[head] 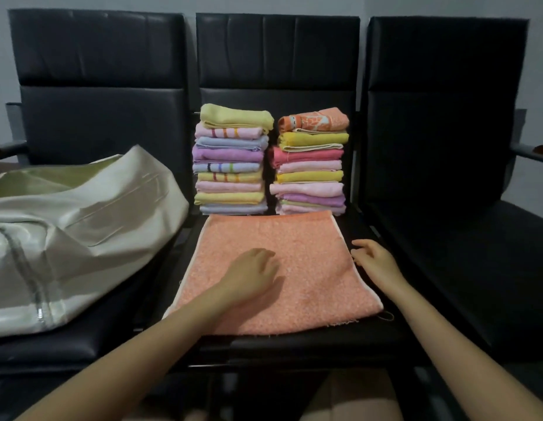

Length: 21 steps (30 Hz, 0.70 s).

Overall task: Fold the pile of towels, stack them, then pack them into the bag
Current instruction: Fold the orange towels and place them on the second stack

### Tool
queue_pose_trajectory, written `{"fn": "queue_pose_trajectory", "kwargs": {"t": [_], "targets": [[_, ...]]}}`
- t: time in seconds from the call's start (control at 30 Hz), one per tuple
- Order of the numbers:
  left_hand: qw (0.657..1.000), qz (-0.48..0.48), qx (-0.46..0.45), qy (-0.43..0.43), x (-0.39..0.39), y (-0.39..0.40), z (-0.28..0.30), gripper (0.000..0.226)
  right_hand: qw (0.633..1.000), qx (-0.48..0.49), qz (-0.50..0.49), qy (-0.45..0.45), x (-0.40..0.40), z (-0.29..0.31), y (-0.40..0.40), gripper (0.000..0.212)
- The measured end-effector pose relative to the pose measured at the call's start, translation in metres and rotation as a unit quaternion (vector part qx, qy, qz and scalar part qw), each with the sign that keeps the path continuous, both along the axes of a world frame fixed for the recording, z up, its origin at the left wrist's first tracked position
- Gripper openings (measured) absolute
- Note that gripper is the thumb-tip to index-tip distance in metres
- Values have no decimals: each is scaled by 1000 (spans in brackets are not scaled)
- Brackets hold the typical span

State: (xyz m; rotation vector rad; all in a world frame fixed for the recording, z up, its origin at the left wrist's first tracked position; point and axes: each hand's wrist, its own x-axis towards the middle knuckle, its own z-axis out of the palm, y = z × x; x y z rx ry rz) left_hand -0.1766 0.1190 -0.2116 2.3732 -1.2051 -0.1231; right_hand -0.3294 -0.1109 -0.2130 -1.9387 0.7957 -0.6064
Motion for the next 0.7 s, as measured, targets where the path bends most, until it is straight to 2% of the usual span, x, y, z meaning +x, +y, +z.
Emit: {"fn": "queue_pose_trajectory", "kwargs": {"t": [0.07,0.13,0.27,0.33,0.47,0.6,0.7], "targets": [[996,-26,69,-41,-30,5,-11,55,1000,-24,15,10,-19,-1,16,22],[989,-5,114,-90,-45,9,-22,56,999,-43,28,18,-38,-5,29,18],[988,24,123,-87,-45,4,-20,58,996,-28,90,3,-65,-10,44,17],[988,23,127,-82,-42,1,-19,58,997,-29,71,-11,-68,-12,48,22],[988,33,126,-88,-42,0,-19,58,995,-97,-5,6,-64,-12,54,27],[987,35,125,-89,-43,1,-19,58,997,-60,37,20,-65,-10,55,20],[988,36,120,-89,-43,1,-19,58,996,-49,69,26,-66,-12,53,26]]}}
